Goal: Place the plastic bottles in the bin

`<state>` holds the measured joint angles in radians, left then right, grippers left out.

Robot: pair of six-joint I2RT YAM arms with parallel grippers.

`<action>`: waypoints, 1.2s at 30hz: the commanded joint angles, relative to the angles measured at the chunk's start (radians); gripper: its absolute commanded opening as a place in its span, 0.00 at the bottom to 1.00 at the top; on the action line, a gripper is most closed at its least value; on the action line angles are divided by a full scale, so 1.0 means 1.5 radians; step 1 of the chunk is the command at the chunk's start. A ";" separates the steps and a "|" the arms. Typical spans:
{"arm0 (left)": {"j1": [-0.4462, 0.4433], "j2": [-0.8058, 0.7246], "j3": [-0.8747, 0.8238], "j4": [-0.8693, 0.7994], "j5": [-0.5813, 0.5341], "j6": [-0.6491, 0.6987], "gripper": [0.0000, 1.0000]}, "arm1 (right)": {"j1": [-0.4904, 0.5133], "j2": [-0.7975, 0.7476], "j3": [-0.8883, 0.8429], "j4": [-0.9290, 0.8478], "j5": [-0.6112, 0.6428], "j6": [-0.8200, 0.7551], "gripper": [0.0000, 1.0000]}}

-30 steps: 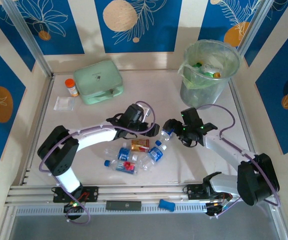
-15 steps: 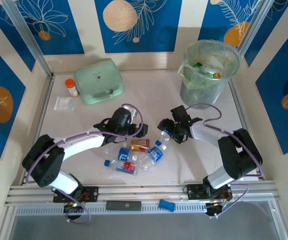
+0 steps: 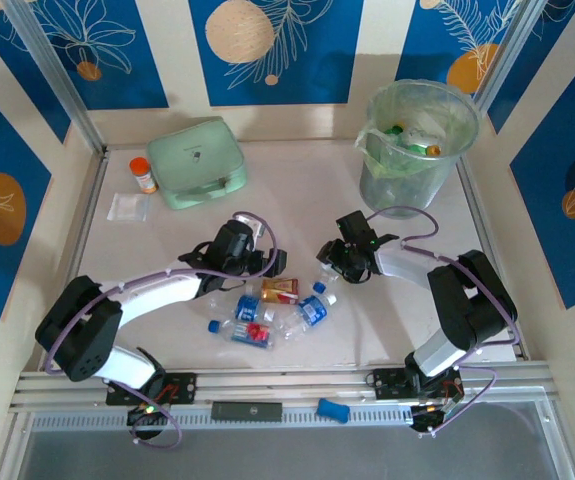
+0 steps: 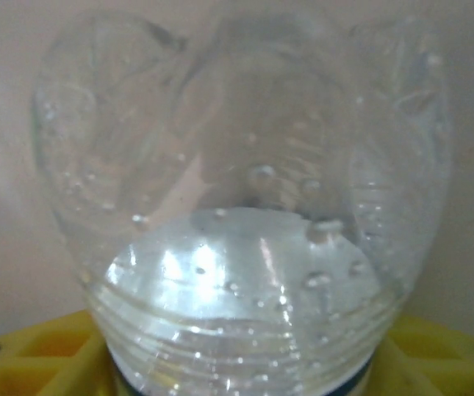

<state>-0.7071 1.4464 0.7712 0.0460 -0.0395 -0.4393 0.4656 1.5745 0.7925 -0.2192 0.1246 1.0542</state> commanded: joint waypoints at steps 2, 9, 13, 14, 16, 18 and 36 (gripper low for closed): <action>0.008 -0.019 -0.008 0.018 -0.016 -0.009 1.00 | 0.005 -0.003 0.011 -0.002 0.023 -0.002 0.55; 0.012 -0.029 -0.016 0.027 -0.023 -0.020 1.00 | -0.007 -0.044 0.023 -0.009 0.040 -0.040 0.53; 0.016 -0.039 -0.022 0.035 -0.028 -0.026 1.00 | -0.020 -0.075 0.054 -0.009 0.037 -0.094 0.52; 0.017 -0.041 -0.024 0.037 -0.030 -0.027 1.00 | -0.023 -0.081 0.062 -0.009 0.035 -0.108 0.52; 0.018 -0.045 -0.029 0.043 -0.034 -0.032 1.00 | -0.030 -0.094 0.083 -0.006 0.022 -0.144 0.51; 0.022 -0.049 -0.035 0.052 -0.036 -0.039 1.00 | -0.039 -0.105 0.104 0.003 0.003 -0.177 0.51; 0.169 -0.167 -0.173 0.134 -0.017 -0.167 1.00 | -0.168 -0.142 0.414 -0.042 -0.082 -0.374 0.49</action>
<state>-0.4725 1.2438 0.5327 0.2199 -0.0578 -0.6579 0.2825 1.3693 1.3613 -0.2485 0.0322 0.5259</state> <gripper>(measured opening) 0.997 0.489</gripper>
